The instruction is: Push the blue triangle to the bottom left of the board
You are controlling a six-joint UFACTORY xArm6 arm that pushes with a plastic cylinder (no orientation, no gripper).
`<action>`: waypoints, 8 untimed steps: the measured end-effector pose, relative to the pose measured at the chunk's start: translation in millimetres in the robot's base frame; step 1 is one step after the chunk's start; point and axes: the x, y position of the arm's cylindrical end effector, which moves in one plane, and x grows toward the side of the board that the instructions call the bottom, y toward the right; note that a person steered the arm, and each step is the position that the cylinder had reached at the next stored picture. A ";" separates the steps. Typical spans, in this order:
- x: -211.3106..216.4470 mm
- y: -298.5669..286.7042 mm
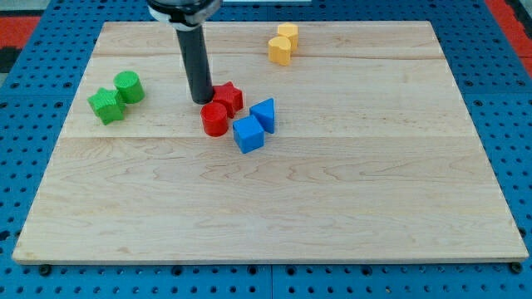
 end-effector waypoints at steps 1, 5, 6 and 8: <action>0.0 -56.4; 36.2 -95.8; 36.2 -95.8; 182.8 -73.3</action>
